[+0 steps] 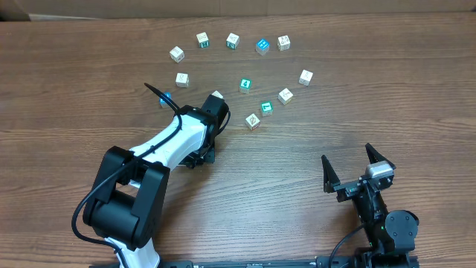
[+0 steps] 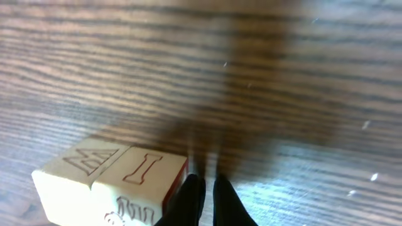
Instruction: Form a horizontal line
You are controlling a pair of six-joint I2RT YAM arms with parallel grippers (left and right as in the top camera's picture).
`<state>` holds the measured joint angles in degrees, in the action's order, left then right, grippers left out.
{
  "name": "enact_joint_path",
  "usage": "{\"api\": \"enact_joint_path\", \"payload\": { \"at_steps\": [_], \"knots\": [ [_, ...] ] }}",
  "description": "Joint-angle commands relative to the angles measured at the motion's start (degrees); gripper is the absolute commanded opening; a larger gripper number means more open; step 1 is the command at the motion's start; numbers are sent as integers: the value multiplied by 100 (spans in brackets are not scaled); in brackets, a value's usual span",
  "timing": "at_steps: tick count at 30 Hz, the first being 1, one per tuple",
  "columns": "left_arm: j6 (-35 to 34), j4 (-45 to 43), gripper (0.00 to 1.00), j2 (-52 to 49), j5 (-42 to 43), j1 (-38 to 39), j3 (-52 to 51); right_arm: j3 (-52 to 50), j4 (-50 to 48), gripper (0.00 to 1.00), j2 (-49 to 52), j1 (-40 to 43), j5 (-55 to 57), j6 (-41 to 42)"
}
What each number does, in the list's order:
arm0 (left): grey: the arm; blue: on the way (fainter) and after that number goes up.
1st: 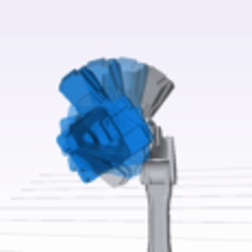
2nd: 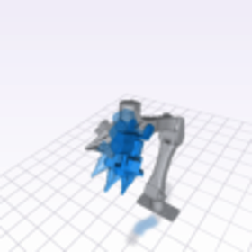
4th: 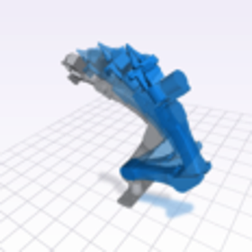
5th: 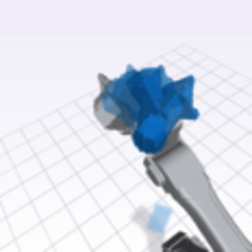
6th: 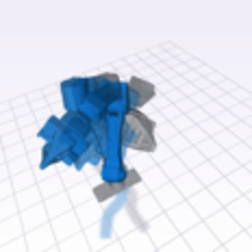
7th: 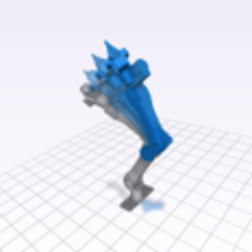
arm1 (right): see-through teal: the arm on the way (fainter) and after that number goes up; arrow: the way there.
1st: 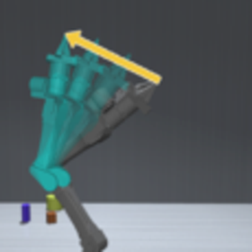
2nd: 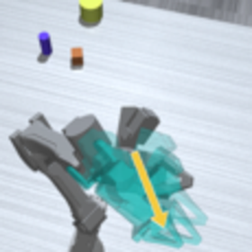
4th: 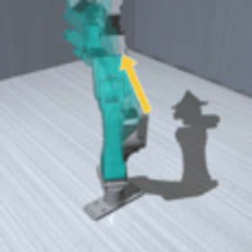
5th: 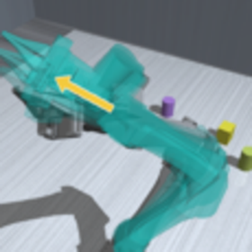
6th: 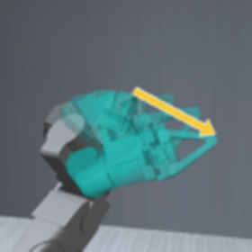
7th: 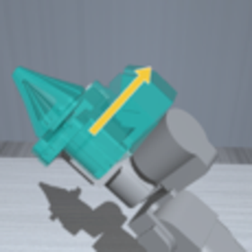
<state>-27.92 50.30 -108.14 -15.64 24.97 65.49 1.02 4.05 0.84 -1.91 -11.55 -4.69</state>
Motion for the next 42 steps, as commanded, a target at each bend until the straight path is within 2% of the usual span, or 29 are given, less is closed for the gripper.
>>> {"api": "enact_joint_path", "payload": {
  "at_steps": [1, 11, 22, 35, 37, 39, 42],
  "knots": [
    [87, -149, 5, -98, 157, -33, -52, -57, -28, 100, -68, 11, 52, 13],
    [343, -815, 7, -98, 129, -341, -50, -57, -28, 100, -68, 11, 52, 13],
    [378, -1611, 11, -98, 608, -1893, -42, -57, -28, 100, -68, 11, 52, 13],
    [238, -1543, 11, -98, 632, -3687, -42, -57, -28, 100, -68, 11, 52, 13],
    [122, -1510, 14, -98, 632, -3921, -42, -57, -28, 100, -68, 11, 52, 13],
    [46, -1482, 22, -98, 634, -4113, -42, -57, -28, 100, -68, 11, 52, 13],
    [44, -1438, 23, -98, 651, -4315, -44, -57, -28, 100, -68, 11, 52, 13]
  ]
}}
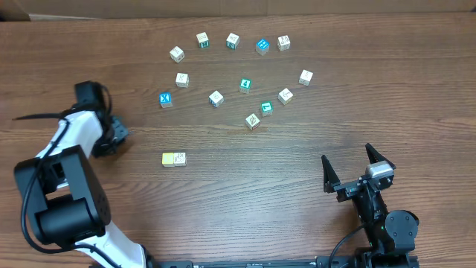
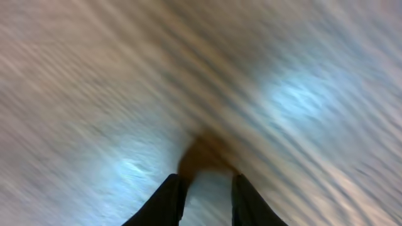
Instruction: Form a horizontal line
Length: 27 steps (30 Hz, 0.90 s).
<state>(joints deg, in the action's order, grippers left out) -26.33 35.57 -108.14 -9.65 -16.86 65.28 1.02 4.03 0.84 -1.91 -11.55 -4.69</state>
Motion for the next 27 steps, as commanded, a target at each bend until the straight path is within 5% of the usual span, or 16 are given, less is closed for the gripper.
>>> {"api": "enact_joint_path", "payload": {
  "at_steps": [1, 4, 6, 7, 27],
  "knots": [
    [-116, 48, 27, -98, 52, -168, -22, -57, -26, 100, -68, 11, 52, 13],
    [-114, 57, 56, -98, 50, -208, -24, -57, -26, 100, -68, 11, 52, 13],
    [-114, 59, 91, -98, 55, -208, -24, -57, -26, 100, -68, 11, 52, 13],
    [-114, 55, 100, -98, 52, -201, -24, -57, -26, 100, -68, 11, 52, 13],
    [-114, 35, 99, -98, 52, -186, -24, -57, -26, 100, -68, 11, 52, 13]
  ]
}}
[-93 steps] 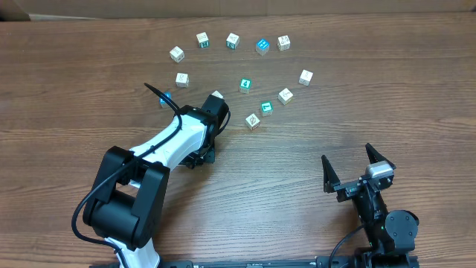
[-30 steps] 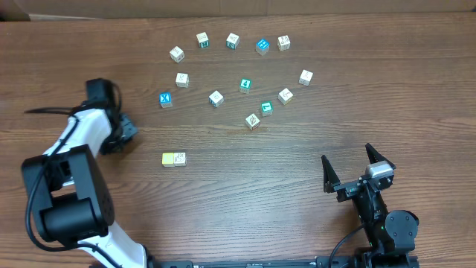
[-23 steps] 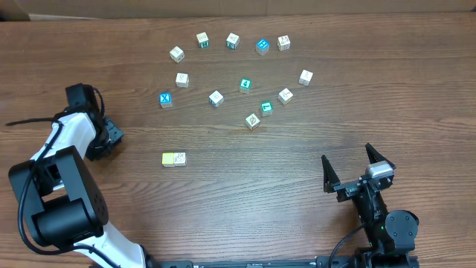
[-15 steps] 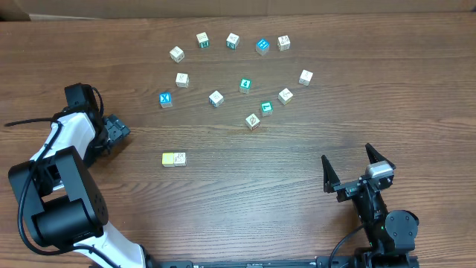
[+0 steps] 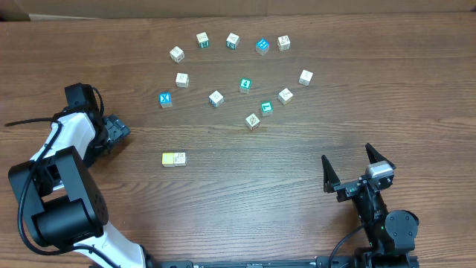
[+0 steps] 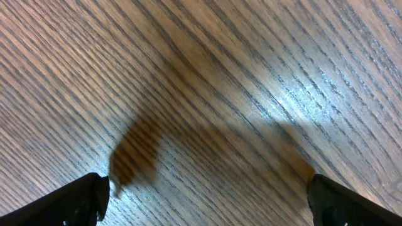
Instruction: Form a horizontal line
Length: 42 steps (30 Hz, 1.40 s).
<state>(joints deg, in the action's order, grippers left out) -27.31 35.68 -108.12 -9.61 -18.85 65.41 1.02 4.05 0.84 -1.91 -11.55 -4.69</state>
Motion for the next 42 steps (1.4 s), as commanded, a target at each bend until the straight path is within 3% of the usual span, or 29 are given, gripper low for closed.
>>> {"api": "enact_joint_path", "payload": {
  "at_steps": [1, 42],
  "knots": [
    [-15, 24, 100, -101, 48, 13, -37, -57, -28, 100, -68, 11, 52, 13],
    [-15, 24, 100, -101, 48, 13, -37, -55, -33, 100, -68, 11, 146, 9]
  ]
}}
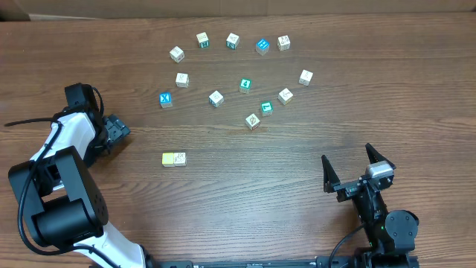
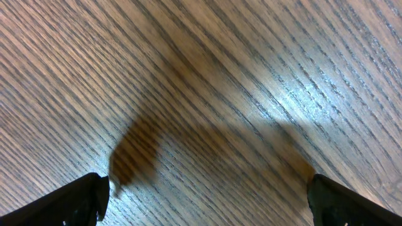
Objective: Form a horizontal line
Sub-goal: 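Raise the right arm and swing it over the heart's right side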
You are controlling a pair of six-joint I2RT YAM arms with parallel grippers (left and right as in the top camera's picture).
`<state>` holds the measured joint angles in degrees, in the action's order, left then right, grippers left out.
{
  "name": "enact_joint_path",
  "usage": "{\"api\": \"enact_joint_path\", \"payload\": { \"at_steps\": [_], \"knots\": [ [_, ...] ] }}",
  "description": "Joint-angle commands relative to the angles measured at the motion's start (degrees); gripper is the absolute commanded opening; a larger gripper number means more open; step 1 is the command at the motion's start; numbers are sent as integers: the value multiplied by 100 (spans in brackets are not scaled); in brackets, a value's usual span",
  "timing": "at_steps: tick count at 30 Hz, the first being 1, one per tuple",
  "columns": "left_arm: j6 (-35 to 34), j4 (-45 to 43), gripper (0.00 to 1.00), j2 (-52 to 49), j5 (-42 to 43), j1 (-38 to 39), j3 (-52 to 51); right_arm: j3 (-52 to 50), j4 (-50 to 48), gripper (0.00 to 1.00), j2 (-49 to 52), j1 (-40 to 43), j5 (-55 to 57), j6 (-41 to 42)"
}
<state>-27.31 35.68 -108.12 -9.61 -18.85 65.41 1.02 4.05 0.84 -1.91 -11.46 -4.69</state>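
Two pale blocks (image 1: pixel 174 158) lie side by side, touching, on the wooden table left of centre. Several small letter blocks (image 1: pixel 245 85), white and teal, are scattered in a loose ring at the back. My left gripper (image 1: pixel 117 130) is at the table's left, left of the pair and apart from it. It is open, and the left wrist view shows only bare wood between its fingertips (image 2: pixel 85 198). My right gripper (image 1: pixel 357 165) stands open at the front right with nothing in it.
A blue X block (image 1: pixel 165 99) is the scattered block closest to the left gripper. The left arm (image 1: pixel 71 141) lies along the table's left side. A cardboard wall (image 1: pixel 238 6) runs along the table's far edge.
At first my left gripper was shut, low over the table beside the pair of pale blocks. Then it was far to the left, shut, with the pair left lying on the table. By the last moment it had opened there and stayed so.
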Motion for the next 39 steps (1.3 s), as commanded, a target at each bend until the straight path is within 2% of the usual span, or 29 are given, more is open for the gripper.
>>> {"api": "enact_joint_path", "payload": {
  "at_steps": [1, 10, 13, 20, 27, 39],
  "knots": [
    [-13, 24, 99, -101, 48, 13, -37, -55, -46, 100, -68, 11, 151, 9],
    [-15, 24, 100, -101, 48, 13, -37, 4, -160, 100, -68, 11, -111, 90],
    [-15, 24, 100, -101, 48, 13, -37, 238, -96, 100, -68, 11, -116, 474],
    [-15, 24, 99, -101, 48, 13, -37, 1228, 732, 100, 2, 11, -197, 645],
    [-15, 24, 100, -101, 48, 13, -37, 2817, 1749, 100, 855, 11, -236, 640],
    [-13, 26, 100, -101, 48, 13, -37, 6610, 3495, 100, 3729, 11, -520, 634]
  ]
}}
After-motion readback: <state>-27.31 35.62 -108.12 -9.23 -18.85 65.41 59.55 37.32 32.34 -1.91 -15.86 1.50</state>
